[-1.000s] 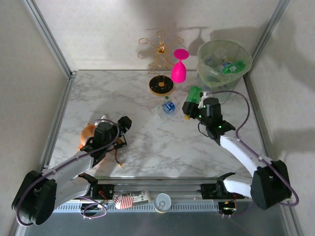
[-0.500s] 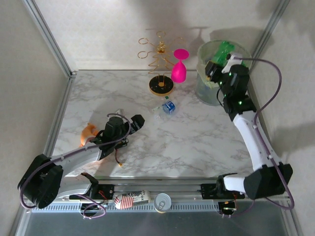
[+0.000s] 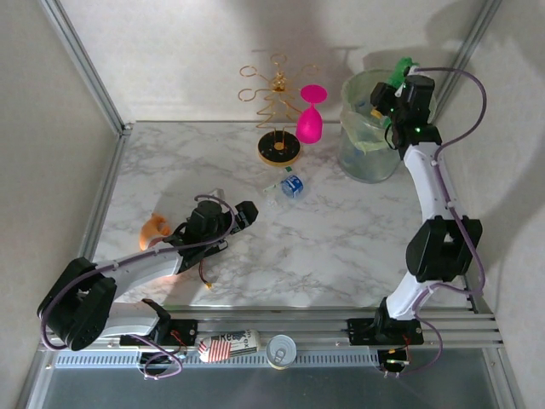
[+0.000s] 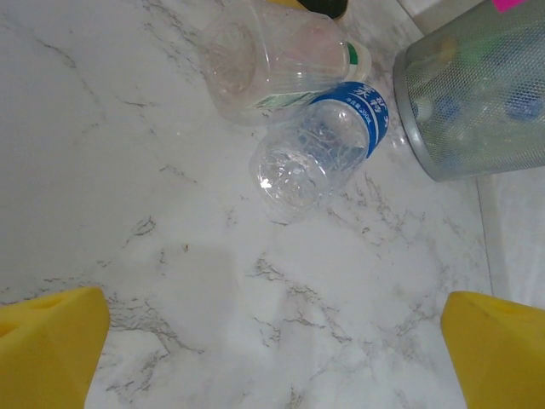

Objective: Put the plastic bottles in the bin

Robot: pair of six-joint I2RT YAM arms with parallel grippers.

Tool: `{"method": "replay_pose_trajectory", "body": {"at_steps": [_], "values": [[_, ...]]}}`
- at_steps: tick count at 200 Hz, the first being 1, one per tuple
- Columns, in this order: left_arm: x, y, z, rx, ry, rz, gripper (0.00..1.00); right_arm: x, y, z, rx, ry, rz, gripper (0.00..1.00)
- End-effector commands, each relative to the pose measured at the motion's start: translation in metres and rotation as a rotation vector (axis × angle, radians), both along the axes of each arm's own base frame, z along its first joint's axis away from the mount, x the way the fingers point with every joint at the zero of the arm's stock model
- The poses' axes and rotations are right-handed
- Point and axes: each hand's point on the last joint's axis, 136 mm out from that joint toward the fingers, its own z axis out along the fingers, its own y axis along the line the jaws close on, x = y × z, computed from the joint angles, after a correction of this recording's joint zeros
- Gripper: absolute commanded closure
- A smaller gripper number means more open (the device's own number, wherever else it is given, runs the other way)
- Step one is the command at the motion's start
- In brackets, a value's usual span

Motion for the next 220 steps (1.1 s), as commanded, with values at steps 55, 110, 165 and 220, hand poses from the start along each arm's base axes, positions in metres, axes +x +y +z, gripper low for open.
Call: {"method": "replay_pose_trajectory", "body": {"at_steps": [55, 110, 165, 220], "values": [[-0.015, 0.024, 0.014, 0.050, -0.053, 0.060, 0.00, 0.016, -0.016, -0.017, 0.030, 0.069, -0.057, 0.03], [-0.010, 0.028, 0.055, 0.083, -0.207, 0.047, 0.00, -0.012, -0.009, 0.035, 0.024, -0.024, -0.023, 0.01], [0.011, 0.017, 0.080, 0.212, -0.322, -0.032, 0.00, -0.095, 0.039, 0.064, 0.003, -0.111, 0.123, 0.01], [0.037, -0.032, 0.087, 0.297, -0.351, -0.269, 0.00, -0.176, 0.099, 0.009, 0.147, -0.051, 0.339, 0.01]]}}
